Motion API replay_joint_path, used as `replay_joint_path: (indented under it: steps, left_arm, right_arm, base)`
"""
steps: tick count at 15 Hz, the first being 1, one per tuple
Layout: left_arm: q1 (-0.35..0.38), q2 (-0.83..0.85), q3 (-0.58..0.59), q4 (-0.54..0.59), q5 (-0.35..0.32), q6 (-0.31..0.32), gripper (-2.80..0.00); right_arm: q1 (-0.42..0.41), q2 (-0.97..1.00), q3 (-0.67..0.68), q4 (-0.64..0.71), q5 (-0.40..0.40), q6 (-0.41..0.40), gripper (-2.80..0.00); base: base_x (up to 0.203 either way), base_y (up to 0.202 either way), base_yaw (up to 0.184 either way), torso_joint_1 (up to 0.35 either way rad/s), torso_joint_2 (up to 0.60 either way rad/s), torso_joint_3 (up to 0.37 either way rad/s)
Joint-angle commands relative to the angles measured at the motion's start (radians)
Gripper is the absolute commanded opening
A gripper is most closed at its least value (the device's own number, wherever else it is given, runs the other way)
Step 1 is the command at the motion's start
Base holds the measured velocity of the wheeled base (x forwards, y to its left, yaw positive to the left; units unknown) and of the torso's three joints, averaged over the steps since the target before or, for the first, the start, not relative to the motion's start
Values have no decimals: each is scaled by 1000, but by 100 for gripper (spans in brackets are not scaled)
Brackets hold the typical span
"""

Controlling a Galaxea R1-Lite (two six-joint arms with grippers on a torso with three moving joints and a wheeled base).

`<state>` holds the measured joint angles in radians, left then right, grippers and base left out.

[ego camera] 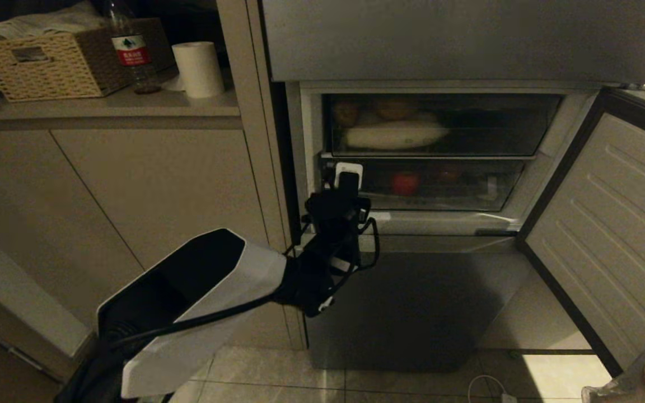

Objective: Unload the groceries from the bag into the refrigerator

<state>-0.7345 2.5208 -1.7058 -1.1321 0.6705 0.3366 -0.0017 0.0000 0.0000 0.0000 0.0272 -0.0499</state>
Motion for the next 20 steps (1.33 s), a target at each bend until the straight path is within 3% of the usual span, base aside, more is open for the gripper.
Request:
replay_joint_path:
  steps: [1, 8, 10, 11, 13, 14, 17, 20]
  left_arm:
    - [12, -31, 87, -7, -13, -40, -280]
    - [81, -56, 116, -6, -115, -56, -280]
    - [96, -59, 129, -18, -115, -65, -280]
    - [83, -65, 134, -25, -108, -76, -280]
    - [40, -52, 92, -34, -107, 19, -280]
    - [63, -50, 85, -44, -105, 19, -280]
    - [125, -127, 243, -107, -138, 0, -280]
    - [117, -176, 354, -138, -146, -24, -280]
  right_arm:
    - [0, 2, 0, 0, 0, -1, -280]
    - [0, 2, 0, 0, -3, 13, -280]
    - [1, 2, -1, -1, -2, 1, -280]
    - [1, 2, -1, -1, -22, 38, -280]
    - [2, 0, 0, 0, -25, 23, -280]
    - [2, 0, -2, 1, -27, 25, -280]
    - [2, 0, 0, -1, -29, 54, -280]
    - [2, 0, 0, -2, -29, 54, -280]
  base:
    - [0, 0, 0, 0, 0, 0]
    - [0, 0, 0, 0, 0, 0]
    - [0, 0, 0, 0, 0, 0]
    - [0, 0, 0, 0, 0, 0]
    - [0, 0, 0, 0, 0, 0]
    - [0, 0, 0, 0, 0, 0]
    - [0, 0, 0, 0, 0, 0]
    - [0, 0, 0, 0, 0, 0]
